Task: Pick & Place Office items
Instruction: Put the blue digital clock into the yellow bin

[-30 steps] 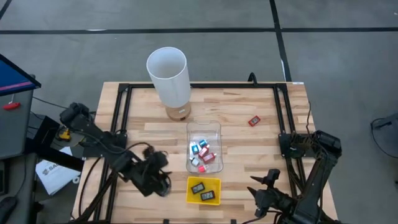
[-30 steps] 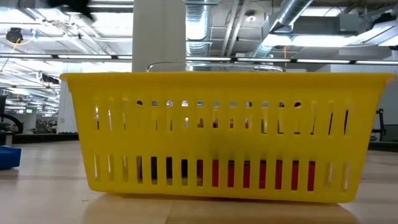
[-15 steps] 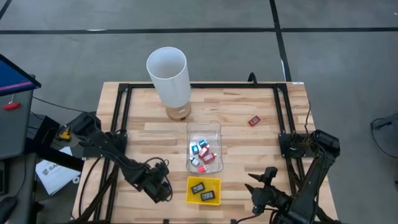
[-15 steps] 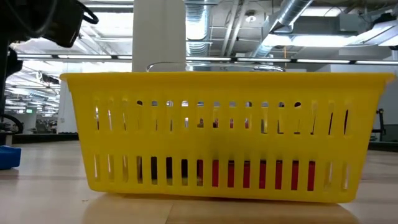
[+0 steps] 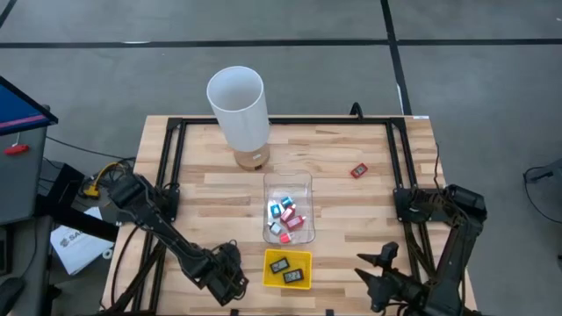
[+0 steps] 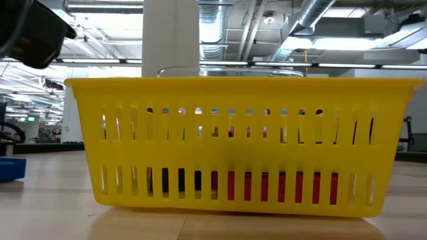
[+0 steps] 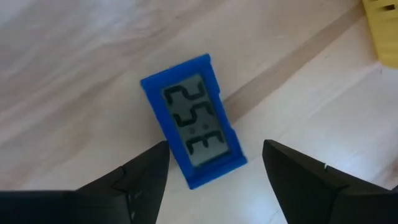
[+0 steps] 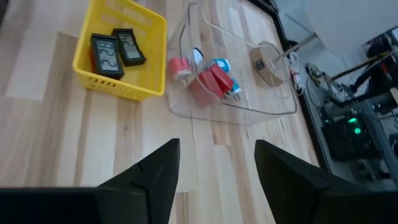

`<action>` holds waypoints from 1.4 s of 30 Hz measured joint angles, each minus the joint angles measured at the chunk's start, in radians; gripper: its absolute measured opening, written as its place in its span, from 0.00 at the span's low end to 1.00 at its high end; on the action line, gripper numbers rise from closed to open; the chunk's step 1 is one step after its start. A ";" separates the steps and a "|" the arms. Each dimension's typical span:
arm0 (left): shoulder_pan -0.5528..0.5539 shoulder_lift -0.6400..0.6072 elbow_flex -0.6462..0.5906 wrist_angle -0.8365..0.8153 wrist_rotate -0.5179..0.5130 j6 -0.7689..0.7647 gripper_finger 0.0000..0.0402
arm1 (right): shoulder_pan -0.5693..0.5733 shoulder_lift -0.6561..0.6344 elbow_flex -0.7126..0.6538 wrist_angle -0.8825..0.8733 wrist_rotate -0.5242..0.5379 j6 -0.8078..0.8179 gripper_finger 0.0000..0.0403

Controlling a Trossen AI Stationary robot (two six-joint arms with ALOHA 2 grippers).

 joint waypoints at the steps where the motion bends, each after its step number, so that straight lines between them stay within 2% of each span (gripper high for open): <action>1: 0.004 0.013 0.010 0.000 0.000 -0.001 0.62 | 0.006 0.000 0.000 0.000 0.002 -0.006 0.50; 6: 0.022 0.058 0.041 -0.014 0.021 -0.001 0.57 | 0.027 0.000 0.000 0.000 0.005 -0.016 0.50; 13: 0.030 0.067 0.042 -0.052 0.018 -0.029 0.43 | 0.039 0.000 0.000 0.000 0.005 -0.017 0.50; 16: 0.030 0.066 0.040 -0.071 -0.021 -0.027 0.40 | 0.039 0.000 0.000 0.000 0.006 -0.017 0.50; 25: 0.032 0.043 0.032 -0.142 -0.180 0.064 0.40 | 0.029 0.000 0.000 0.000 0.010 -0.017 0.50; 29: 0.030 -0.024 0.033 -0.136 -0.277 0.173 0.40 | 0.030 0.000 0.000 0.000 0.010 -0.017 0.50; 32: 0.023 -0.073 0.032 -0.083 -0.276 0.302 0.40 | 0.030 0.000 0.000 0.000 0.010 -0.008 0.50; 38: -0.031 -0.157 0.034 0.152 -0.269 0.590 0.40 | 0.031 0.000 0.000 0.000 0.010 0.038 0.50; 42: -0.037 -0.164 0.035 0.289 -0.279 0.783 0.40 | 0.032 0.000 0.000 0.000 0.009 0.057 0.50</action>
